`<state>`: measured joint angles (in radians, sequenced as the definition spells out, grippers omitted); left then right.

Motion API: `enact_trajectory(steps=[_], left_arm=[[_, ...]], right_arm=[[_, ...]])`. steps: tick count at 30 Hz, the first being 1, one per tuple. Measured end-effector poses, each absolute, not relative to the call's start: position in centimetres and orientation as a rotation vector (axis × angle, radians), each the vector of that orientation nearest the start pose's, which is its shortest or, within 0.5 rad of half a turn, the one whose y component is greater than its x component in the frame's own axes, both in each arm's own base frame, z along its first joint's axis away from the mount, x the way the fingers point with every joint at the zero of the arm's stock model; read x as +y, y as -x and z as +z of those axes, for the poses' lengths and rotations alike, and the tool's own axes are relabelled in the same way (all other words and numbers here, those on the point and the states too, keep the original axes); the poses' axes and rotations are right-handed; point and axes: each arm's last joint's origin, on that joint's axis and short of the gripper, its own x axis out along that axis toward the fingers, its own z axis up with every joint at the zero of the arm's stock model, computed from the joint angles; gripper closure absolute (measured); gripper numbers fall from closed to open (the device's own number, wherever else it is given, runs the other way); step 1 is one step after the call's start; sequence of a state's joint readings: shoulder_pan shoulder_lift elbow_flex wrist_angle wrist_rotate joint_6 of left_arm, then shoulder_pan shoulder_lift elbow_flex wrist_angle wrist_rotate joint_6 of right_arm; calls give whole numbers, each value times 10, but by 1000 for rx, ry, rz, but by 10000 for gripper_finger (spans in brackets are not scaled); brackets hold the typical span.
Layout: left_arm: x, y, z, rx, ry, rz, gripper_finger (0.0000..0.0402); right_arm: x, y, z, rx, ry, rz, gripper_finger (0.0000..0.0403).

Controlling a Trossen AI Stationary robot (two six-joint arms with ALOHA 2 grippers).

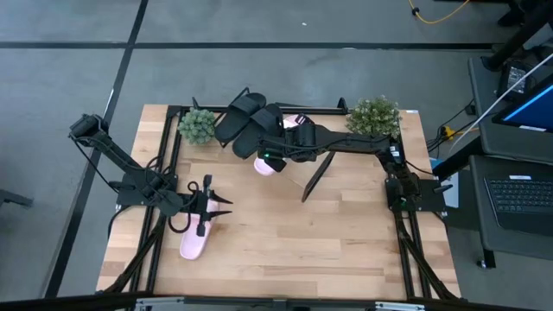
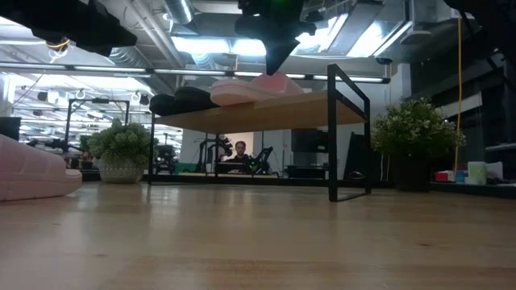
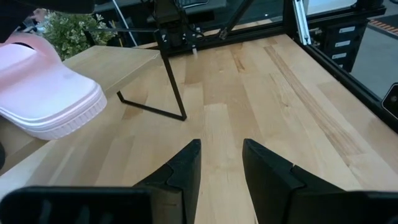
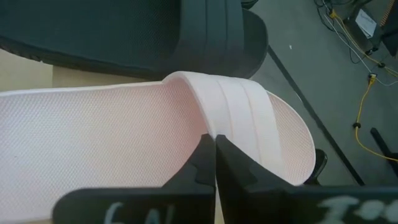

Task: Pick and place slides into the shelf
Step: Put the left pink slide on the shelf, then put the pink slide on the shelf

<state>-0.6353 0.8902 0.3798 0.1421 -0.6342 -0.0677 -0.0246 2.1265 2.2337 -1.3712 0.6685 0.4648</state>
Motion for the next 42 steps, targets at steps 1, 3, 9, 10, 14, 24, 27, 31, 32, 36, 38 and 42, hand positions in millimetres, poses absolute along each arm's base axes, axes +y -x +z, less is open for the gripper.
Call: enact_trajectory(steps=[1,3,9,10,14,24,27,31,32,36,38,42], left_arm=[[-94,-157,209,296,-151,9,292],[-94,-157,209,296,-151,9,292],[-94,-157,209,296,-151,9,292],[-94,-157,209,296,-151,9,292],[-94,-157,209,296,-151,9,292],[-94,-157,209,296,-148,9,292],[-94,-157,209,296,-148,9,292],[-94,-157,209,296,-148,9,292],[-94,-157,209,296,-148,9,292],[-94,-157,209,296,-149,9,292],[-94,-157,209,296,-150,9,292],[-94,-157,209,296,-155,8,292]], right_arm=[[-28,-423,327,1042,15,-855,403],[-28,-423,327,1042,16,-854,403],[-29,-423,327,1040,14,-856,376],[-29,-423,327,1039,13,-856,369],[-31,-423,328,1037,9,-861,345],[-37,-423,328,1063,49,-845,330],[-37,-423,328,1063,50,-843,333],[-37,-423,328,1070,62,-836,338],[-37,-423,328,1073,68,-832,339],[-36,-423,328,1076,72,-824,360],[-35,-422,330,1082,70,-806,381],[-33,-422,342,1058,79,-768,396]])
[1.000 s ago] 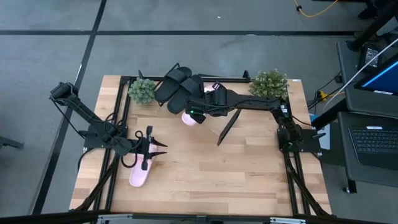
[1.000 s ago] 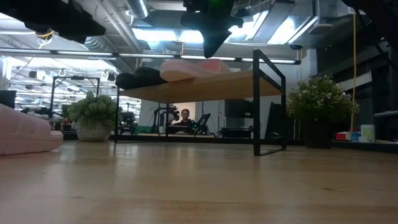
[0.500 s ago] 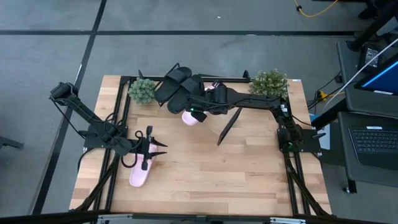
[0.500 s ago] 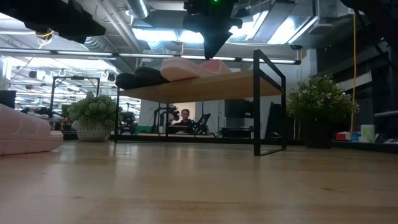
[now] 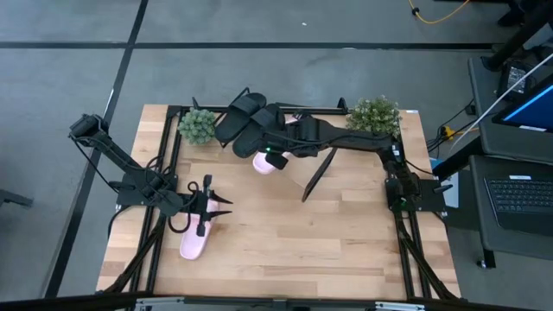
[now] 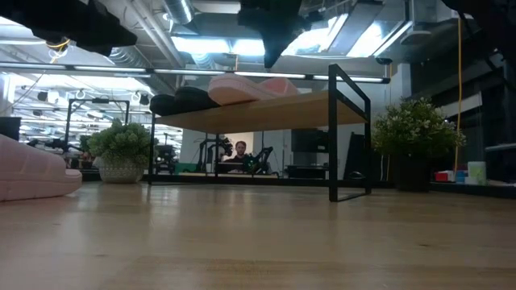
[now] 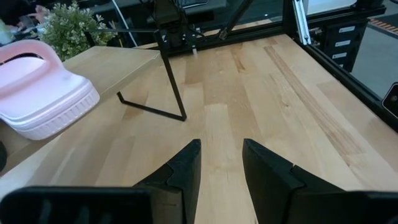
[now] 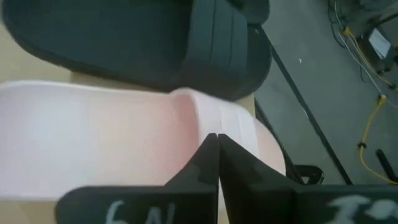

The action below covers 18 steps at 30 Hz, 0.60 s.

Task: Pick and place slides into the shelf
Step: Put the pink slide on the shelf

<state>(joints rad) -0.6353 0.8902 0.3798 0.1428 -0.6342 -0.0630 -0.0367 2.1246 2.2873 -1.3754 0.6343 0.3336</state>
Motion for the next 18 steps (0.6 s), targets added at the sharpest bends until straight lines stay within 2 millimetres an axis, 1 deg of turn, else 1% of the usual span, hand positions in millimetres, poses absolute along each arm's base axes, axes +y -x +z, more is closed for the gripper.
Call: enact_trajectory(steps=[5,8,11,14,18], left_arm=[[-94,-157,209,291,-172,5,292],[-94,-157,211,276,-163,8,292],[-95,-158,212,263,-155,15,292],[-95,-158,212,263,-154,15,292],[-95,-158,212,262,-146,16,292]], right_arm=[[-23,-417,366,987,103,-722,399],[-17,-408,377,965,103,-709,400],[-5,-397,388,938,123,-740,400],[15,-389,392,926,128,-741,401],[46,-386,387,910,153,-735,401]])
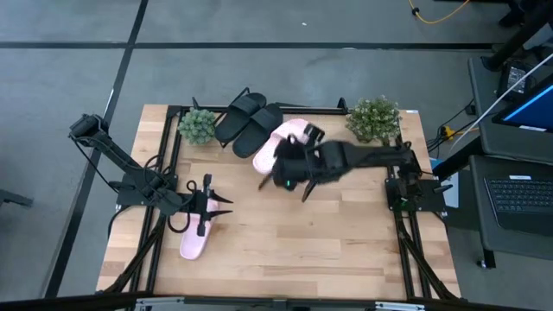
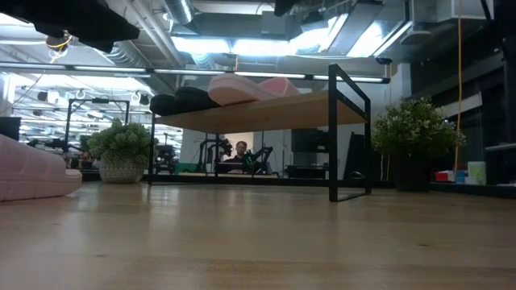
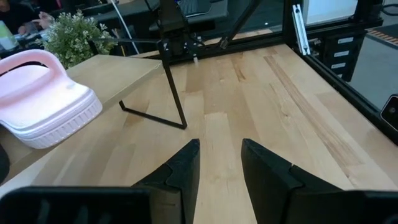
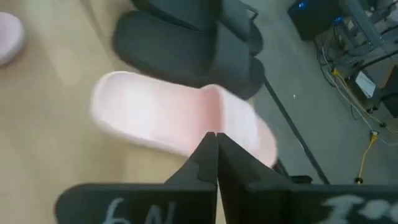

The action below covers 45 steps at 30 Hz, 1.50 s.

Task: Pick and place slides into the shelf
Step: Put the pink slide on the shelf

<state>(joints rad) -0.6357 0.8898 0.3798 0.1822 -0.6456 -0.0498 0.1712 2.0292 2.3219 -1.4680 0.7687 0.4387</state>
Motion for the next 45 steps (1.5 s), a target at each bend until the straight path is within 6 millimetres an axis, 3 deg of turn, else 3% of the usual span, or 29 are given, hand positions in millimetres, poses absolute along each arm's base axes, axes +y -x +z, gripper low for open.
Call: enact_trajectory(steps=[13,17,21,27,32,38,45], left_arm=[[-96,-157,212,267,-117,-17,292],[-96,-157,212,268,-64,-11,292],[-97,-157,212,273,-57,-43,292],[-99,-157,212,284,-49,-130,292],[-100,-158,213,281,-57,-145,292],[-104,-157,237,336,-140,-167,292],[-102,-149,263,541,-200,-142,292]], right_arm=[[158,-387,328,796,194,-550,402],[180,-384,313,759,195,-507,403],[195,-384,285,740,193,-473,403],[203,-378,255,727,193,-448,403],[202,-360,269,630,142,-413,403],[201,-338,259,515,132,-222,403],[185,-319,228,432,107,-98,403]])
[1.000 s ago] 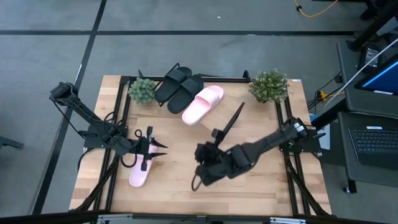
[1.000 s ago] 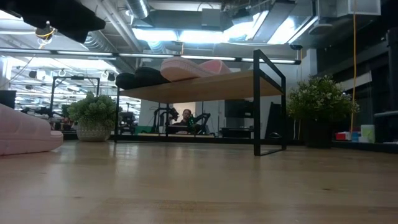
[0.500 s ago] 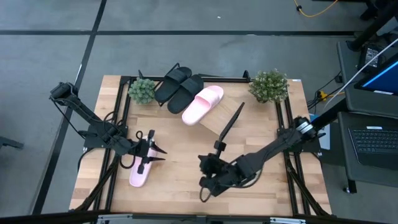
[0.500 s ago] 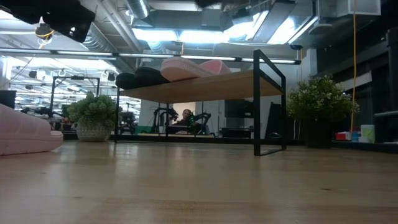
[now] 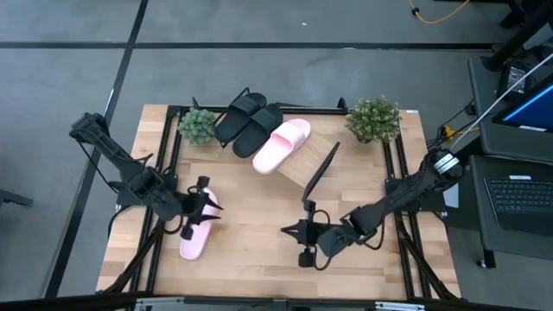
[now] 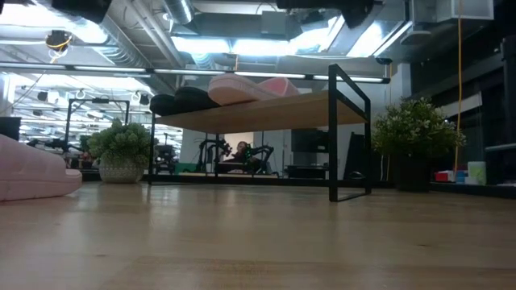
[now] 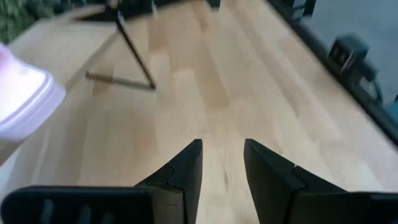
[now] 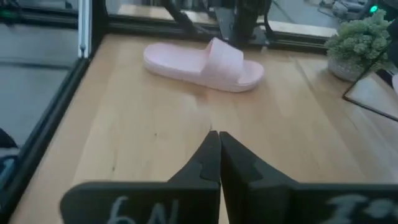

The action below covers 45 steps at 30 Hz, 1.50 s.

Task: Pick and place slides into the shelf
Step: Put the pink slide on the shelf

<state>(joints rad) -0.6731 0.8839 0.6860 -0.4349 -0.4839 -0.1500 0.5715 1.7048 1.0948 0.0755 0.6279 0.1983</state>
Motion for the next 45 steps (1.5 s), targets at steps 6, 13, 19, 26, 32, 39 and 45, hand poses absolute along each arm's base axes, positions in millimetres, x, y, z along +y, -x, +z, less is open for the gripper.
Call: enact_trajectory(steps=[6,13,19,26,32,39,45], left_arm=[[-99,-145,279,691,-211,-95,292],[-110,-147,274,913,-201,3,292],[-128,-145,269,1121,-185,114,292],[-165,-152,266,1242,-105,184,292],[-191,-153,261,1374,-24,318,292],[-201,-155,240,1429,-187,428,292],[-208,-160,225,1421,-267,469,292]], right_arm=[[174,-314,213,400,77,-110,398],[171,-316,212,390,96,-112,397],[169,-316,211,398,102,-117,393],[169,-316,211,403,125,-113,392],[168,-315,209,420,149,-112,392],[168,-315,210,421,173,-107,391],[168,-314,207,441,170,-112,391]])
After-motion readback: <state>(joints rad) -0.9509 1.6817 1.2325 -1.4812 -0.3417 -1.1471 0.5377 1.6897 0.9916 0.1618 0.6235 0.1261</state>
